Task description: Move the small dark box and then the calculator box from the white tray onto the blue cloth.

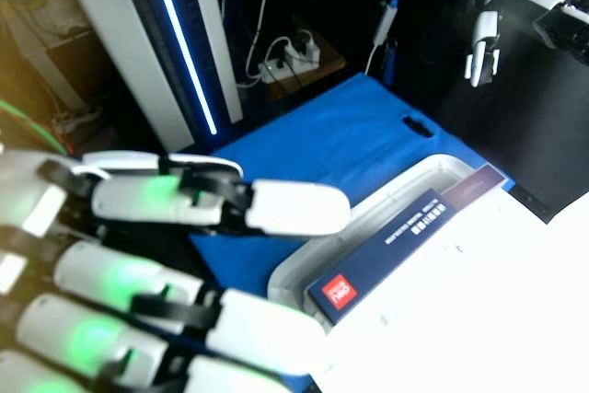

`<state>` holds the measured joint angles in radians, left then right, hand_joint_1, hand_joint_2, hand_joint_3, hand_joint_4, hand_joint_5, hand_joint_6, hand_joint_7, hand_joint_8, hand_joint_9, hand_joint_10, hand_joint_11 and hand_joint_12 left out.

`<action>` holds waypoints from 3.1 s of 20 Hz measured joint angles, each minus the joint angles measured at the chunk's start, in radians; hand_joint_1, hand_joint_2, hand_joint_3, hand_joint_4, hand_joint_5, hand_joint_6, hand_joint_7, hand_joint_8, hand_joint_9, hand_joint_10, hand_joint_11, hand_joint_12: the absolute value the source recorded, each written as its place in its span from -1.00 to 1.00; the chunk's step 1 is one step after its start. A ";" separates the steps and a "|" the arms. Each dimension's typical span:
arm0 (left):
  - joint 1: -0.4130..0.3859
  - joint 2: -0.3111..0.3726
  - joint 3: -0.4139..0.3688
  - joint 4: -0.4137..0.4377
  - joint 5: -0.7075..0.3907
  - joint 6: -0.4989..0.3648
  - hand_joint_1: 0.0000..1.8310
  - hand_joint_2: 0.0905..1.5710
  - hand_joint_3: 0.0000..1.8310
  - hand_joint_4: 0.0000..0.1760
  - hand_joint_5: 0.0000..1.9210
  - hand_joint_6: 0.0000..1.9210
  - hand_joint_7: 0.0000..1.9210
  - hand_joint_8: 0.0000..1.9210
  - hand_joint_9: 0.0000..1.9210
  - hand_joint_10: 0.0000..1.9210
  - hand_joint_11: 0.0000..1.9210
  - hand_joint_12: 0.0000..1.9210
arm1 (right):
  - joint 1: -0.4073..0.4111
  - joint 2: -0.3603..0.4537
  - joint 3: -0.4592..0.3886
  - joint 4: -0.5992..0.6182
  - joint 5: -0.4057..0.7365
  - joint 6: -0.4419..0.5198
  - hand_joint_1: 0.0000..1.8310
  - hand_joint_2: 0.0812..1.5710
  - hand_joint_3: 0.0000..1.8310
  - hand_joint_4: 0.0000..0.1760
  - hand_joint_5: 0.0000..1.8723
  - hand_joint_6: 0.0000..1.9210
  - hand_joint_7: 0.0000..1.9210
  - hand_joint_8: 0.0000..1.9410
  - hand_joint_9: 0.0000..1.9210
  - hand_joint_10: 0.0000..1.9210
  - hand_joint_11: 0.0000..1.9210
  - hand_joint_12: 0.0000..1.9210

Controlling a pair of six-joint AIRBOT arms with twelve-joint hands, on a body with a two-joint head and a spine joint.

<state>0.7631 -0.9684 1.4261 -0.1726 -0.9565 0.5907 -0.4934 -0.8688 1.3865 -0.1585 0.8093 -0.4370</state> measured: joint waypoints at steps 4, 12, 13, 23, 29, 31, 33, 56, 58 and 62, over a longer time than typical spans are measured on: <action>-0.024 0.000 0.026 0.063 0.031 -0.046 -0.60 0.22 -1.00 -0.73 -0.73 -1.00 -0.66 -1.00 -0.68 -1.00 -0.73 -0.72 | 0.000 -0.001 0.000 -0.002 0.000 0.000 -0.60 0.11 -1.00 -1.00 -0.91 -0.99 -0.96 -1.00 -0.97 -1.00 -0.97 -0.99; -0.185 -0.119 0.223 0.417 0.307 -0.313 -0.41 0.19 -1.00 -1.00 -0.86 -1.00 -0.77 -1.00 -0.78 -1.00 -0.76 -0.93 | 0.000 -0.005 0.000 -0.003 0.001 0.000 -0.62 0.17 -0.99 -1.00 -0.97 -1.00 -0.96 -1.00 -0.98 -1.00 -0.97 -1.00; -0.207 -0.151 0.250 0.495 0.354 -0.357 -0.43 0.18 -1.00 -1.00 -0.80 -0.98 -0.76 -0.99 -0.77 -0.99 -0.76 -0.93 | 0.000 -0.005 0.000 -0.004 0.000 0.000 -0.62 0.18 -0.99 -1.00 -0.97 -1.00 -0.97 -1.00 -0.99 -1.00 -0.98 -1.00; -0.244 -0.258 0.323 0.749 0.480 -0.462 -0.20 -0.05 -0.98 -1.00 -0.82 -1.00 -0.73 -0.99 -0.77 -0.99 -0.80 -0.97 | 0.000 -0.008 0.001 -0.012 0.000 0.000 -0.55 0.15 -1.00 -0.68 -0.95 -1.00 -0.93 -0.99 -0.98 -1.00 -0.98 -1.00; -0.238 -0.316 0.365 0.880 0.518 -0.547 -0.16 -0.11 -1.00 -1.00 -0.80 -1.00 -0.68 -0.99 -0.66 -0.98 -0.74 -0.92 | 0.000 -0.011 -0.003 -0.020 0.000 0.000 -0.55 0.11 -1.00 -0.48 -1.00 -1.00 -0.93 -1.00 -0.98 -1.00 -0.98 -1.00; -0.238 -0.323 0.370 0.895 0.525 -0.547 -0.11 -0.09 -1.00 -1.00 -0.74 -0.99 -0.62 -1.00 -0.63 -0.99 -0.79 -0.73 | 0.000 -0.010 -0.003 -0.022 0.000 0.000 -0.55 0.13 -1.00 -0.58 -1.00 -1.00 -0.93 -1.00 -0.98 -1.00 -0.98 -1.00; -0.234 -0.333 0.386 0.912 0.536 -0.549 -0.02 -0.06 -1.00 -1.00 -0.67 -0.99 -0.59 -1.00 -0.59 -1.00 -0.88 -0.49 | 0.000 -0.010 -0.010 -0.016 0.000 0.000 -0.54 0.15 -1.00 -0.52 -1.00 -1.00 -0.94 -1.00 -0.99 -1.00 -0.98 -1.00; -0.199 -0.237 0.327 0.749 0.472 -0.534 0.32 0.44 -1.00 -1.00 0.02 -0.09 -0.14 0.40 -0.23 0.01 -0.42 0.50 | 0.000 -0.010 -0.040 -0.019 0.026 0.000 -0.58 0.12 -0.99 -0.63 -1.00 -1.00 -0.91 -1.00 -0.97 -1.00 -0.98 -1.00; -0.199 -0.176 0.272 0.740 0.426 -0.533 0.32 0.49 -1.00 -1.00 -0.04 -0.03 -0.21 0.54 -0.28 0.09 -0.43 0.51 | 0.000 -0.010 -0.040 -0.019 0.027 0.000 -0.56 0.11 -1.00 -0.44 -1.00 -1.00 -0.90 -0.99 -0.97 -1.00 -0.99 -1.00; -0.189 -0.066 0.136 0.745 0.349 -0.503 0.30 0.47 -1.00 -1.00 -0.06 0.05 -0.14 0.39 -0.19 0.08 -0.32 0.48 | 0.000 -0.010 -0.040 -0.022 0.029 0.000 -0.53 0.12 -1.00 -0.42 -1.00 -1.00 -0.91 -1.00 -0.99 -1.00 -1.00 -1.00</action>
<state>0.5739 -1.0344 1.5623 0.5720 -0.6079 0.0875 -0.4934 -0.8791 1.3464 -0.1802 0.8379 -0.4366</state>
